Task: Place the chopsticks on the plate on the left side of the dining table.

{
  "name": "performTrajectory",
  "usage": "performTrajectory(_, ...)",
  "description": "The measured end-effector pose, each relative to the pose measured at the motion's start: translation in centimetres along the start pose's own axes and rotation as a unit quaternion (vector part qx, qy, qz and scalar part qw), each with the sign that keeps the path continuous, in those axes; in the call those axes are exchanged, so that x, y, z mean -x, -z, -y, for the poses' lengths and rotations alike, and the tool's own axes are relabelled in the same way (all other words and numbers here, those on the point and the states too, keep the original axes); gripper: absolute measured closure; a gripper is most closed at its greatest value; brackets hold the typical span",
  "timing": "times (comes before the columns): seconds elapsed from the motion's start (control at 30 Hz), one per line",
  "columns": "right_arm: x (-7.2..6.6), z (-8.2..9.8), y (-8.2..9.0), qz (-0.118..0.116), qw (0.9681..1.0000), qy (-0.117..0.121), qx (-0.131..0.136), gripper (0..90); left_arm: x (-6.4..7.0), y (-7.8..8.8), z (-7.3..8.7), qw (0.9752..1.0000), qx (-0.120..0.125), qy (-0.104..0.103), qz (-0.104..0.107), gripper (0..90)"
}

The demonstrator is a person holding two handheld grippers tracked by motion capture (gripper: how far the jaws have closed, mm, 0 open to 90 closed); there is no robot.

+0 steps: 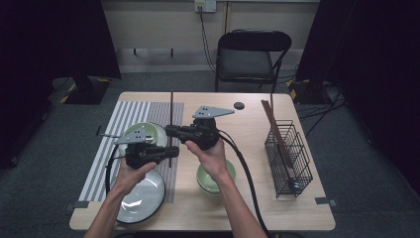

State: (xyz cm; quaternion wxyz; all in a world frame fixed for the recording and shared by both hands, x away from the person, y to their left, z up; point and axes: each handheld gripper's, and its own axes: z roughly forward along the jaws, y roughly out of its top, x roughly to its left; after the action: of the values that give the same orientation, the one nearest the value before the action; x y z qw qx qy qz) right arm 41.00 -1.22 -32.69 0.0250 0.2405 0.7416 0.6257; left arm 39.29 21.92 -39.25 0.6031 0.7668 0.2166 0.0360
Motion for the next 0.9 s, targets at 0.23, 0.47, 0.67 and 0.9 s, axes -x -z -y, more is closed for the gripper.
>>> performTrajectory(0.23,0.2,-0.4,0.4,-0.002,1.0000,-0.006,-0.006,84.9,0.0,0.2,-0.1,0.9999,0.011,0.004,0.005,77.8)
performTrajectory(0.47,0.2,-0.1,0.3,-0.003,1.0000,-0.006,-0.007,83.9,0.0,0.1,0.0,0.9999,0.008,0.002,0.010,84.2)
performTrajectory(0.67,0.5,-0.5,0.7,0.027,0.9996,0.001,-0.003,59.3,0.3,-0.3,0.0,0.9999,-0.003,0.000,0.015,84.2)
performTrajectory(0.9,0.9,-0.9,1.5,0.061,0.9981,0.009,0.003,48.9,0.4,-0.3,0.0,0.9997,-0.002,0.004,0.023,84.2)
